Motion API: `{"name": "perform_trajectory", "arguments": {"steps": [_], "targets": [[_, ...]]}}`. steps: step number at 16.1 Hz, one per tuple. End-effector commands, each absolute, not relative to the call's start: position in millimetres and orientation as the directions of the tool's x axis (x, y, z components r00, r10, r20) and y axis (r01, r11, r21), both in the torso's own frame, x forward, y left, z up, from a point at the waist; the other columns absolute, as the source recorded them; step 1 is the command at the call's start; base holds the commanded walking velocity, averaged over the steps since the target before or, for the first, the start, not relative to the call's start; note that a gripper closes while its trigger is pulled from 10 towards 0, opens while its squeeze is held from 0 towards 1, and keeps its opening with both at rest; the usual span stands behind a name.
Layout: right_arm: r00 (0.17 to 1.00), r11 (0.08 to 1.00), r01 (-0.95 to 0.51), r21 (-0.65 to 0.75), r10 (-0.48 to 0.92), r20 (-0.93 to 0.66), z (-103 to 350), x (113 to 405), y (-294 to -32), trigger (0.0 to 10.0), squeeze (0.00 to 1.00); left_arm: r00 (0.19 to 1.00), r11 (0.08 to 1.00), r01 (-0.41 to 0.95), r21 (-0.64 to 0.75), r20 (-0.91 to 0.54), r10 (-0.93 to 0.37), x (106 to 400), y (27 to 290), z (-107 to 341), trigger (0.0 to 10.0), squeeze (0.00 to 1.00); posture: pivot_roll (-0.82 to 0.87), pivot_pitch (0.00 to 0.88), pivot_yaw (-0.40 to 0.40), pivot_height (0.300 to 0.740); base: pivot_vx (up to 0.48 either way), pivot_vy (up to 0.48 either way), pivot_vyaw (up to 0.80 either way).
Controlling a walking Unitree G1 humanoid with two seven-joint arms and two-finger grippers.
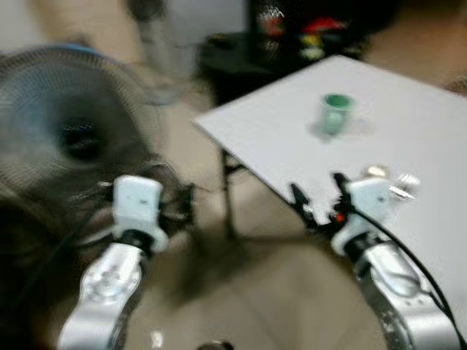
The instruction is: Setting the table
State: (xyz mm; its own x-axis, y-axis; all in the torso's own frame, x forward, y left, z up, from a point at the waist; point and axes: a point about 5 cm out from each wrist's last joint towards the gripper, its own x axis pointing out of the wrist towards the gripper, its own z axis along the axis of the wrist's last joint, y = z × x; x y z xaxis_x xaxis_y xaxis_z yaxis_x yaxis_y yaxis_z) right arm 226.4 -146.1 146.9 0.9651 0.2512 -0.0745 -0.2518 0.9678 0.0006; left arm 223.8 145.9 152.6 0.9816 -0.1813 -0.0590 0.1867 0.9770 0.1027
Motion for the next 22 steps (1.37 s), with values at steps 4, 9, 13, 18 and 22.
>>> {"name": "perform_trajectory", "arguments": {"steps": [4,9,13,18,22], "targets": [[0.952,0.953,-0.299,0.051,0.301,-0.059,147.3,227.0,-135.2,10.0,1.00,0.986,0.989,0.144,0.030,-0.090,-0.141,223.4,158.4,151.5,10.0,1.00,0.04,0.000,0.081,0.740,0.000,0.000,0.80],[0.942,0.944,-0.327,0.052,0.330,-0.064,145.2,230.5,-132.6,10.0,1.00,0.993,0.987,0.108,0.117,-0.056,-0.102,226.6,164.5,156.6,10.0,0.07,0.05,0.000,0.069,0.740,0.000,0.000,0.80],[0.938,0.942,-0.331,0.059,0.335,-0.091,138.7,232.6,-132.3,10.0,1.00,0.986,0.980,0.155,0.126,-0.079,-0.146,226.3,156.1,151.1,10.0,0.00,0.05,0.000,0.078,0.740,0.000,0.000,0.80],[0.923,0.929,-0.362,0.073,0.368,-0.114,133.3,226.7,-128.2,10.0,1.00,0.987,0.980,0.158,0.120,-0.050,-0.153,224.6,156.7,159.2,10.0,0.00,0.05,0.000,0.080,0.740,0.049,0.000,0.80],[0.918,0.924,-0.372,0.091,0.381,-0.112,132.6,229.5,-125.0,10.0,1.00,0.986,0.978,0.167,0.129,-0.047,-0.162,221.3,156.3,161.1,10.0,0.00,0.07,0.000,0.068,0.740,0.289,0.000,0.80]]}}
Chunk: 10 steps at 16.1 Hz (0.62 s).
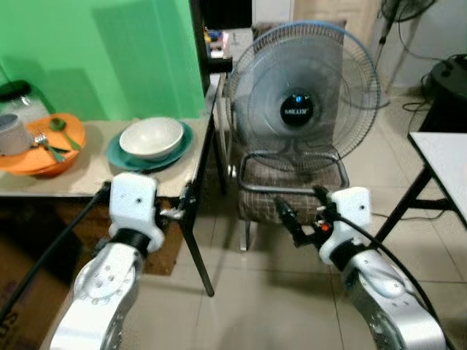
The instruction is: Setting the table
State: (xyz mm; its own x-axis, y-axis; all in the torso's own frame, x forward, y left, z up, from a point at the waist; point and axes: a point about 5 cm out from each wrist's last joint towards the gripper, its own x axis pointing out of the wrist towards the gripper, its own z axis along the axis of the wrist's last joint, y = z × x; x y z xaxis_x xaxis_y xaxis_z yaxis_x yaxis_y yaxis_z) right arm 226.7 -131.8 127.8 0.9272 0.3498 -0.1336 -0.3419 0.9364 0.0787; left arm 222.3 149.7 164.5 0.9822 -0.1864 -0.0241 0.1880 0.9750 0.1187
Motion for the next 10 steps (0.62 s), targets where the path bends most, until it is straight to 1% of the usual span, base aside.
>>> {"name": "perform_trajectory", "arguments": {"steps": [1,9,10], "targets": [[0.916,0.921,-0.379,0.091,0.387,-0.103,134.8,230.7,-123.9,10.0,1.00,0.986,0.977,0.166,0.133,-0.043,-0.161,221.0,156.6,161.9,10.0,0.00,0.08,0.000,0.066,0.740,0.292,0.000,0.80],[0.914,0.917,-0.390,0.087,0.396,-0.085,137.2,236.8,-119.7,10.0,1.00,0.986,0.974,0.167,0.153,-0.037,-0.163,218.9,158.8,164.2,10.0,0.00,0.10,0.000,0.049,0.740,0.295,0.000,0.80],[0.935,0.933,-0.335,0.133,0.347,-0.080,137.8,239.3,-124.1,10.0,1.00,0.985,0.973,0.172,0.157,-0.037,-0.168,218.6,158.2,164.3,10.0,0.00,0.10,0.000,0.048,0.740,0.296,0.000,0.00]]}}
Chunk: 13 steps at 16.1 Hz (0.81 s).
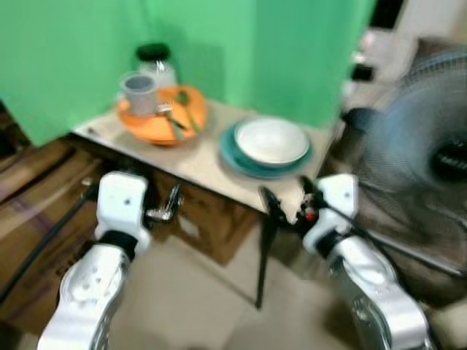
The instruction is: Setting the table
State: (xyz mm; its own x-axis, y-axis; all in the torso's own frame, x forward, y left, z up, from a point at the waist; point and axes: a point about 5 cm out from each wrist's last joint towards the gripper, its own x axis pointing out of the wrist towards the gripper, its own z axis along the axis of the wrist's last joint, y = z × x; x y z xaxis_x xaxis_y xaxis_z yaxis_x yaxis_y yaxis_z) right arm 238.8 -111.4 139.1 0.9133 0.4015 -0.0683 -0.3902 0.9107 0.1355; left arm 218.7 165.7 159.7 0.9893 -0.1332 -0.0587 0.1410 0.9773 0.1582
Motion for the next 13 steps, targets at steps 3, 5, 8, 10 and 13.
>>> {"name": "perform_trajectory", "arguments": {"steps": [3,5,8,10,13], "targets": [[0.944,0.940,-0.314,0.129,0.324,-0.059,142.0,241.4,-129.5,10.0,1.00,0.982,0.968,0.189,0.162,-0.044,-0.184,218.2,157.6,163.4,10.0,0.00,0.09,0.000,0.048,0.740,0.295,0.000,0.00],[0.953,0.944,-0.290,0.158,0.300,-0.043,147.3,242.7,-133.2,10.0,1.00,0.971,0.958,0.238,0.163,-0.054,-0.232,218.5,155.2,162.6,10.0,0.00,0.09,0.000,0.044,0.740,0.296,0.000,-0.40],[0.960,0.949,-0.274,0.158,0.280,-0.022,153.8,245.5,-137.6,10.0,1.00,0.954,0.939,0.301,0.168,-0.069,-0.293,218.3,151.5,161.1,10.0,0.00,0.09,0.000,0.047,0.740,0.292,0.000,-0.80],[0.962,0.951,-0.269,0.154,0.274,-0.011,157.1,247.5,-138.8,10.0,1.00,0.949,0.934,0.315,0.170,-0.072,-0.307,218.8,149.9,160.7,10.0,0.00,0.08,0.000,0.048,0.740,0.291,0.000,-0.80],[0.962,0.949,-0.267,0.169,0.272,-0.004,161.4,250.1,-139.6,10.0,1.00,0.947,0.934,0.320,0.162,-0.069,-0.313,219.3,150.2,161.5,10.0,0.00,0.09,0.000,0.046,0.740,0.292,0.000,-0.21]]}}
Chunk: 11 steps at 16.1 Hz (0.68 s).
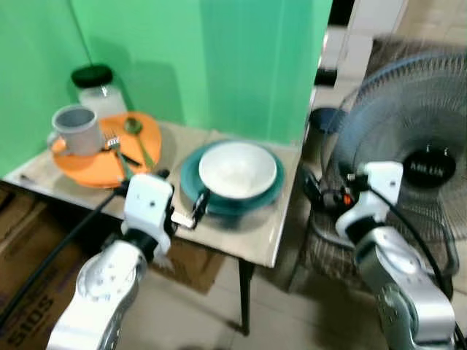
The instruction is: Setting the table
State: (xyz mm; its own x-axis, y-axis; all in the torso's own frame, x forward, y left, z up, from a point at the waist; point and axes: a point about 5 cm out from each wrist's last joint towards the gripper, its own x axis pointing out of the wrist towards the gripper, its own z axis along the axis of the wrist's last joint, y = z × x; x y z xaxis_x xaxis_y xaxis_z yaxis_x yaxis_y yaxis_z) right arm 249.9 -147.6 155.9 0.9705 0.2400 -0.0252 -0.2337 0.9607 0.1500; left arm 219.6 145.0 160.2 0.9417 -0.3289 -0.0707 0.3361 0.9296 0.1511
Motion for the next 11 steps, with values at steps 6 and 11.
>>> {"name": "perform_trajectory", "arguments": {"steps": [6,11], "targets": [[0.926,0.923,-0.276,0.267,0.330,-0.183,154.9,270.6,-140.1,10.0,0.19,0.913,0.903,0.409,0.136,-0.075,-0.402,215.6,141.8,159.8,10.0,0.00,0.07,0.000,0.055,0.740,0.141,0.000,0.00],[0.855,0.834,-0.323,0.447,0.459,-0.240,163.8,299.7,-121.8,10.0,0.00,0.896,0.881,0.444,0.160,-0.095,-0.434,215.4,149.3,160.3,10.0,0.00,0.08,0.000,0.047,0.740,0.000,0.000,0.00]]}}
